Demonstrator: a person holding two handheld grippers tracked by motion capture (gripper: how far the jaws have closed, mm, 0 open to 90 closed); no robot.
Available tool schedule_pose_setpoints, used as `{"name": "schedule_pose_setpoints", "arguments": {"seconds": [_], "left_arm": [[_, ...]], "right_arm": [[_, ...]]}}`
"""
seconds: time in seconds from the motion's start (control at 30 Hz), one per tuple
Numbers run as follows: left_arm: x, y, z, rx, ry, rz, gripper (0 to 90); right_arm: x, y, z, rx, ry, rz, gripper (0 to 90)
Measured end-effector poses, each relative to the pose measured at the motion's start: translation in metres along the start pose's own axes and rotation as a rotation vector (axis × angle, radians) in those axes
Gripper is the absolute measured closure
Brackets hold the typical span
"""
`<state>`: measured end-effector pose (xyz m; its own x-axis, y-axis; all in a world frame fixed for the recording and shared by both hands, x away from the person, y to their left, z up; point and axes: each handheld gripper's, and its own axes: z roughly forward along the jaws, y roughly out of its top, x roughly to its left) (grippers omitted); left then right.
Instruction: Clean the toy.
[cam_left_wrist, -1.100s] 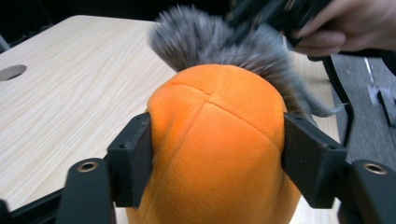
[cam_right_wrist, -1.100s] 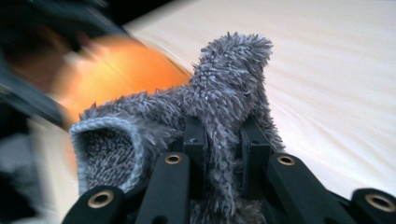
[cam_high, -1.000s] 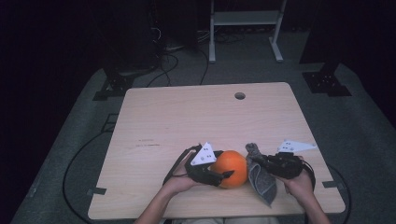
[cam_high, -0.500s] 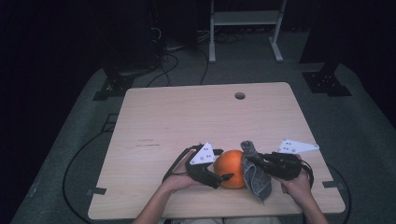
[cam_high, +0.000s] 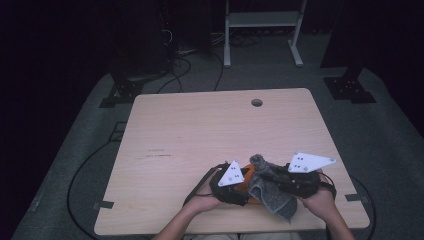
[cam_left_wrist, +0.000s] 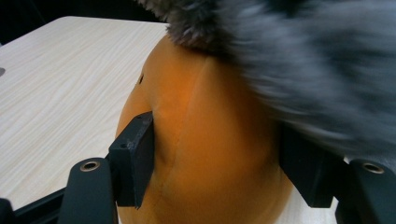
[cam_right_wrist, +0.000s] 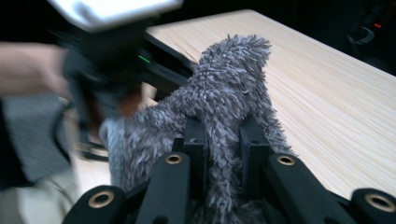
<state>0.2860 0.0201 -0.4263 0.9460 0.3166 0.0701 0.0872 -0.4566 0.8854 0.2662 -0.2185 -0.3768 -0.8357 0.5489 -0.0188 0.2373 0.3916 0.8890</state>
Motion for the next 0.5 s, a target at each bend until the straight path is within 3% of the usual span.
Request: {"name": "schedule_pose_setpoints", "arguments": {"seconds": [0.07, 0.1, 0.17, 0.27, 0.3, 0.4, 0.43, 0.5], "left_arm": [[0.003, -0.003, 0.0, -0.006, -0.019, -0.016, 32.5], [0.003, -0.004, 0.0, -0.015, -0.023, -0.021, 32.3], [0.003, -0.004, 0.0, -0.014, -0.019, -0.016, 31.6], [0.002, -0.003, 0.002, -0.008, -0.015, -0.01, 29.8], [0.0, -0.002, 0.003, -0.008, -0.016, -0.001, 29.4], [0.0, -0.003, 0.002, 0.0, -0.023, 0.01, 29.6], [-0.001, -0.003, 0.002, 0.004, -0.024, 0.02, 29.6], [-0.004, -0.003, 0.003, 0.011, -0.026, 0.033, 29.8]], "right_arm": [[-0.004, -0.003, -0.002, -0.001, -0.008, 0.016, 76.2], [-0.017, -0.013, -0.007, -0.007, -0.048, 0.065, 76.2], [-0.024, -0.019, -0.012, 0.001, -0.073, 0.09, 76.4], [-0.024, -0.02, -0.013, -0.002, -0.067, 0.1, 76.7], [-0.014, -0.013, -0.011, 0.001, -0.053, 0.063, 76.5], [-0.005, -0.005, -0.008, -0.008, -0.024, 0.034, 76.4], [0.005, 0.002, -0.002, -0.009, -0.002, -0.003, 76.3], [0.008, 0.004, 0.0, 0.0, 0.001, -0.009, 76.3]]}}
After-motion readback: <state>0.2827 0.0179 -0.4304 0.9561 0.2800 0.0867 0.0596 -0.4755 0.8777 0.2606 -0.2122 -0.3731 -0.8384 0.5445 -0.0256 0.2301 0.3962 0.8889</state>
